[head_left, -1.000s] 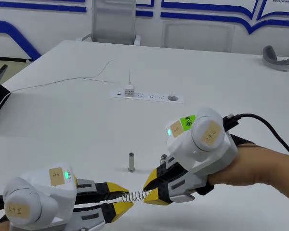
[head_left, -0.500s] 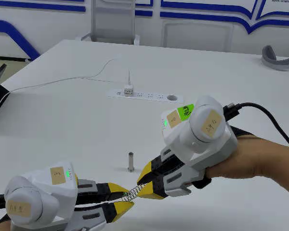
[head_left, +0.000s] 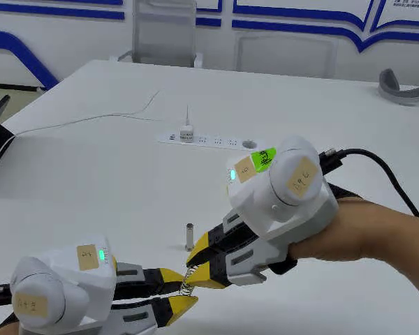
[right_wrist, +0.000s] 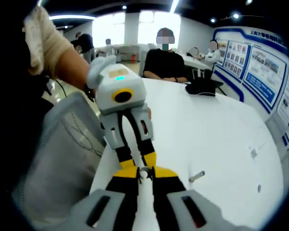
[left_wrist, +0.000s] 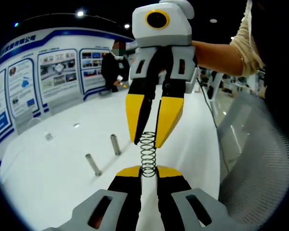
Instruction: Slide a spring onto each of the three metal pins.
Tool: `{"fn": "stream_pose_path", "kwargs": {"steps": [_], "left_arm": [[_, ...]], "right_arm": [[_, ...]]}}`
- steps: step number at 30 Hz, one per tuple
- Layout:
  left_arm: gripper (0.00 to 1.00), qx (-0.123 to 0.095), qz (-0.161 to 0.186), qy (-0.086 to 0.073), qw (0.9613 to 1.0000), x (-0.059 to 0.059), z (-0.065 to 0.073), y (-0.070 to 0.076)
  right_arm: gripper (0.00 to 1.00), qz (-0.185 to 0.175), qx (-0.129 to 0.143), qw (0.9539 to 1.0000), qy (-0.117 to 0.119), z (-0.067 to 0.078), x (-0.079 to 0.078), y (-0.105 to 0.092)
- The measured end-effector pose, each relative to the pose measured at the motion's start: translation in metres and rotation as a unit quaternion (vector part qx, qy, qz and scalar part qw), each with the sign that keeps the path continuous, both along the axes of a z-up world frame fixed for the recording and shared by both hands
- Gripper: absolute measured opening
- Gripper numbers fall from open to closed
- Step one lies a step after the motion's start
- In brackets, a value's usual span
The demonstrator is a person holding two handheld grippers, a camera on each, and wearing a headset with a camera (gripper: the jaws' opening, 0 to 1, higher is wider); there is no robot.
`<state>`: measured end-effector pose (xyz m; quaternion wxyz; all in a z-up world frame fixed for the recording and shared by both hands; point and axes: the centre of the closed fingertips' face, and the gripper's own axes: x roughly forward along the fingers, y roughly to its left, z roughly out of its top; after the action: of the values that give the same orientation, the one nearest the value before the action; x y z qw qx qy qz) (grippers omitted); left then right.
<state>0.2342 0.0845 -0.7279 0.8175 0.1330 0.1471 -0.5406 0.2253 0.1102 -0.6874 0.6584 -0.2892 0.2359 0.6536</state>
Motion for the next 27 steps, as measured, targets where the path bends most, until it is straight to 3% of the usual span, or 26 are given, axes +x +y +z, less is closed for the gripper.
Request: {"fn": "stream_pose_path", "kwargs": {"steps": [16,27], "left_arm": [[0.11,-0.018,0.009,0.013,0.9997,-0.0017,0.0038,0.0],[0.11,-0.02,0.011,0.011,0.9997,0.0004,0.0046,-0.0001]], "right_arm": [[0.12,-0.014,0.022,0.9997,0.002,0.0012,-0.0008,0.0083],[0.12,-0.021,0.025,0.9994,0.008,-0.0003,0.0003,0.008]]}}
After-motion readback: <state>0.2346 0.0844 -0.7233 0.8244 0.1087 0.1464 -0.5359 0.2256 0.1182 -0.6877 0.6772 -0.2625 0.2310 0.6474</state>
